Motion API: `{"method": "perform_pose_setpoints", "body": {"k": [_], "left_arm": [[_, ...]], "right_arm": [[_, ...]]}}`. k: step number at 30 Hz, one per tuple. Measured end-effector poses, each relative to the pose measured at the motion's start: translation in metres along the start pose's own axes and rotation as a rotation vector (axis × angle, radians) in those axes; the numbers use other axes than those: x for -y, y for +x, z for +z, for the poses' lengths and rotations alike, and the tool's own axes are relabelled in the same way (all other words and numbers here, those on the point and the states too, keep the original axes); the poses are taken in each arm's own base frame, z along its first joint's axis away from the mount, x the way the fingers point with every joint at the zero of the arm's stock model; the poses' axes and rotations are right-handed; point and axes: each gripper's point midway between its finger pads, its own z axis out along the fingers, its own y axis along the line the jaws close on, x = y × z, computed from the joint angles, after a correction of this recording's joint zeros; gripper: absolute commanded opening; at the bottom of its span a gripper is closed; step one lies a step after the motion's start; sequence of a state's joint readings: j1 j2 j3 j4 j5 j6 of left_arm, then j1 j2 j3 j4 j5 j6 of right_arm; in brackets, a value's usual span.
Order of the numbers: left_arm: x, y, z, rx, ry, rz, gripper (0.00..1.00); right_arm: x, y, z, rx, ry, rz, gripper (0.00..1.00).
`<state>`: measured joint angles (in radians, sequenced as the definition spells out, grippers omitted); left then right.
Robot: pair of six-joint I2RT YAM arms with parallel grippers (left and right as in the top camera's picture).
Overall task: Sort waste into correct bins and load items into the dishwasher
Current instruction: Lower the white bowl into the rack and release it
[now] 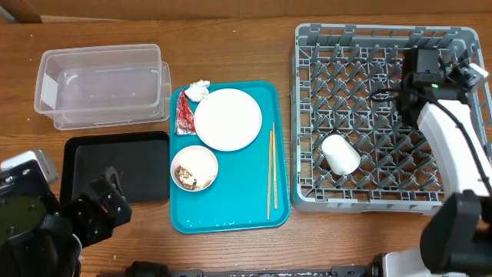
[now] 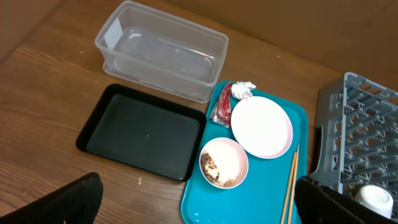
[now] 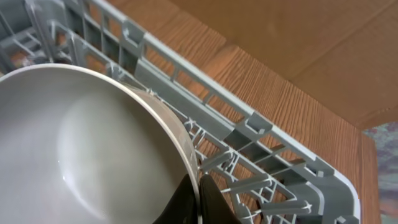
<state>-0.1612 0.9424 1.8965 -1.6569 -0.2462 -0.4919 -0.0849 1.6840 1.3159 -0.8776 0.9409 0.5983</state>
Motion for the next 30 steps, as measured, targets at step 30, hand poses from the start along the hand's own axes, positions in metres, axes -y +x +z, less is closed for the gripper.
{"method": "perform_pose_setpoints", "body": {"k": [30], "left_arm": [[0.000,-0.001,0.002,0.000,-0.006,-0.003,1.00]], "right_arm": [[-0.012,-0.009,-0.020,0.258,0.232,-0.164,0.04]]}}
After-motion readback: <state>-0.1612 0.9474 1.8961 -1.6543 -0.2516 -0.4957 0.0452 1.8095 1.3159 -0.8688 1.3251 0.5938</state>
